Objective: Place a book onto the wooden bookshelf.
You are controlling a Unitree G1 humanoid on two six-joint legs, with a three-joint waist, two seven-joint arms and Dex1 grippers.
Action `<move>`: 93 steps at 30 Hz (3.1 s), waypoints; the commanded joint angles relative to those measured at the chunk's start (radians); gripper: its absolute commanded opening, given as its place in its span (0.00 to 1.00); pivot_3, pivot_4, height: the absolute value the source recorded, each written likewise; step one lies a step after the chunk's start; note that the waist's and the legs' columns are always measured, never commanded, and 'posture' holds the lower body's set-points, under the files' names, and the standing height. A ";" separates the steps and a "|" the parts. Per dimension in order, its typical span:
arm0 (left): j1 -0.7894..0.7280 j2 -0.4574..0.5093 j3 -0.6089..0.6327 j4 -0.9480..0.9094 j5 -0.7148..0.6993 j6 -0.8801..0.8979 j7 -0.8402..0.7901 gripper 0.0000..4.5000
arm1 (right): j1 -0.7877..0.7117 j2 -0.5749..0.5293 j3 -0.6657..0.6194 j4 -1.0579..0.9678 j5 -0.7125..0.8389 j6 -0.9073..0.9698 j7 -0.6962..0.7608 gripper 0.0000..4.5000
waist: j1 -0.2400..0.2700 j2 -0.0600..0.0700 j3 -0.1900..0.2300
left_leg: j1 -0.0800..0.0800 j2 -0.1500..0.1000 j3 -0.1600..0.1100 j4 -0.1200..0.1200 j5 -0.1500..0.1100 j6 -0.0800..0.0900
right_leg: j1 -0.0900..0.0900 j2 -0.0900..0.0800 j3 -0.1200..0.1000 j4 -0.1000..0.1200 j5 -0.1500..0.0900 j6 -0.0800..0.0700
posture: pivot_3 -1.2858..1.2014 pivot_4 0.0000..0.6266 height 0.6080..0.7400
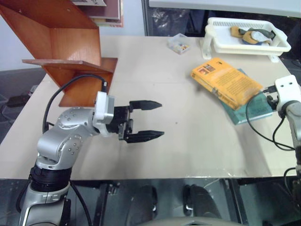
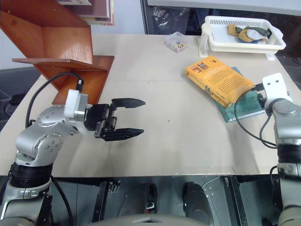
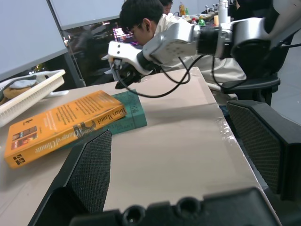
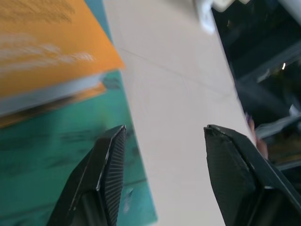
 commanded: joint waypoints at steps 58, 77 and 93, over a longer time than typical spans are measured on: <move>0.187 0.073 0.138 -0.183 -0.074 0.000 0.122 1.00 | -0.378 0.107 -0.003 0.791 -0.031 -0.488 0.444 0.02 | -0.033 0.001 0.001 | 0.007 0.002 0.007 -0.002 0.002 -0.004 | 0.001 0.001 0.007 0.002 0.003 -0.002 | 0.52 0.24 1.00; 0.146 0.063 0.111 -0.159 -0.059 -0.008 0.118 1.00 | -0.384 0.067 -0.015 0.811 -0.071 -0.482 0.086 0.02 | -0.033 0.002 0.001 | 0.007 0.001 0.007 -0.002 0.003 -0.005 | 0.002 0.000 0.007 0.002 0.003 -0.002 | 0.52 0.24 1.00; 0.191 0.090 0.149 -0.199 -0.082 0.005 0.158 1.00 | -0.355 0.117 -0.017 0.808 -0.070 -0.490 0.216 0.02 | -0.032 0.003 0.002 | 0.007 0.002 0.007 -0.002 0.003 -0.005 | 0.001 0.001 0.007 0.001 0.003 -0.002 | 0.52 0.24 1.00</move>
